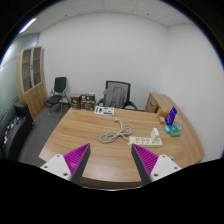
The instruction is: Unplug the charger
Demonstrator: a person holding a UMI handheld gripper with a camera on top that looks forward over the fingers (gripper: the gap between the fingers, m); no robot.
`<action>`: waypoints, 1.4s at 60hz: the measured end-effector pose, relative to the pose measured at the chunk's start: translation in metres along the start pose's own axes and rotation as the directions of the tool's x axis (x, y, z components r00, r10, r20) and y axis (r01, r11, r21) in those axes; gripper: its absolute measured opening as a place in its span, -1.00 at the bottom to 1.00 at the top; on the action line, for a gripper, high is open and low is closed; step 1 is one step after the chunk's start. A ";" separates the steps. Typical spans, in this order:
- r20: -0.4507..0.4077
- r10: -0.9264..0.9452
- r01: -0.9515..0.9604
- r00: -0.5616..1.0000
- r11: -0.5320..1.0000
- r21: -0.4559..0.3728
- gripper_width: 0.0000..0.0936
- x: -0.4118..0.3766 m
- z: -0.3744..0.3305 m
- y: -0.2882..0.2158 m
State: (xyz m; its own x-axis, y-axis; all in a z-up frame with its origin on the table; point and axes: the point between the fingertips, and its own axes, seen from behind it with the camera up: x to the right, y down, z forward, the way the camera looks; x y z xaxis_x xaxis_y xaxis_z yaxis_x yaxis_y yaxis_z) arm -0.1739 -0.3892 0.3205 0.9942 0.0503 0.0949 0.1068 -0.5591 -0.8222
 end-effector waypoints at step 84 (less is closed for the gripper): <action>-0.134 0.170 -0.164 0.976 0.985 0.051 -0.58 0.316 0.410 0.093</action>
State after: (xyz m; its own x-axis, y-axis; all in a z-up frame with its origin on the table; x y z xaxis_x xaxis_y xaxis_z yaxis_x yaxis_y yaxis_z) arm 0.1550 -0.0862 0.0444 0.9873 -0.1564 0.0281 -0.0576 -0.5165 -0.8543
